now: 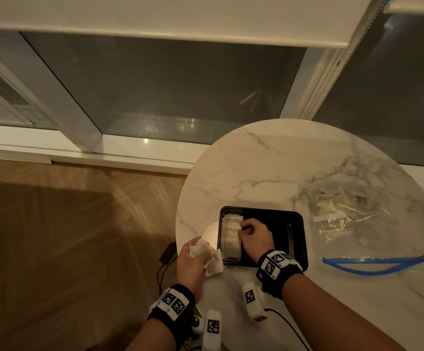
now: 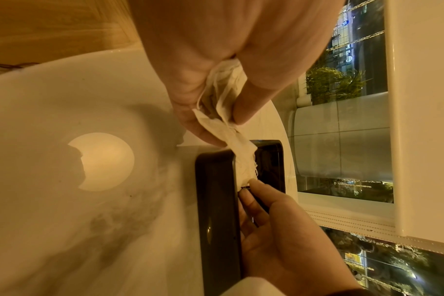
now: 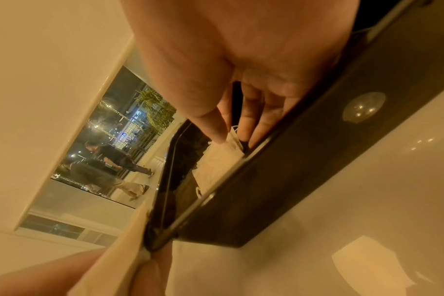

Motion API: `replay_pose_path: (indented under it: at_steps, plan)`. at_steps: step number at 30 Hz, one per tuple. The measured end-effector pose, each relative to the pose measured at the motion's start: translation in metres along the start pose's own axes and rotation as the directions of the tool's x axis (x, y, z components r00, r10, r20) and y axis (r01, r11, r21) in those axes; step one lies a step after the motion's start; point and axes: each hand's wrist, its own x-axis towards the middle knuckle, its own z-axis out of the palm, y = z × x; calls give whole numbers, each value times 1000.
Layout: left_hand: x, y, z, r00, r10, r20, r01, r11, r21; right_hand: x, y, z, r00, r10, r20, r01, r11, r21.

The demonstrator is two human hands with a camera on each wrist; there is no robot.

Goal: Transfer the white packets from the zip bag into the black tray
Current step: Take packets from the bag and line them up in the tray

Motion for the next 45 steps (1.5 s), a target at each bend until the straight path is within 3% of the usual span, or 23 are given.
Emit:
replay_pose_path:
  at_steps: [16, 26, 32, 45]
  plan:
    - [4, -3, -2, 1000, -6, 25, 7, 1000, -22, 0, -3, -1, 999, 20, -42, -19, 1000, 19]
    - [5, 1, -3, 992, 21, 126, -20, 1000, -10, 7, -6, -1, 998, 50, 40, -49, 998, -26]
    - [15, -9, -9, 997, -50, 67, 49, 999, 20, 11, -10, 0, 999, 38, 24, -37, 997, -61]
    - [17, -13, -9, 998, -49, -30, 49, 999, -10, 12, -13, -5, 998, 49, -25, -50, 999, -22]
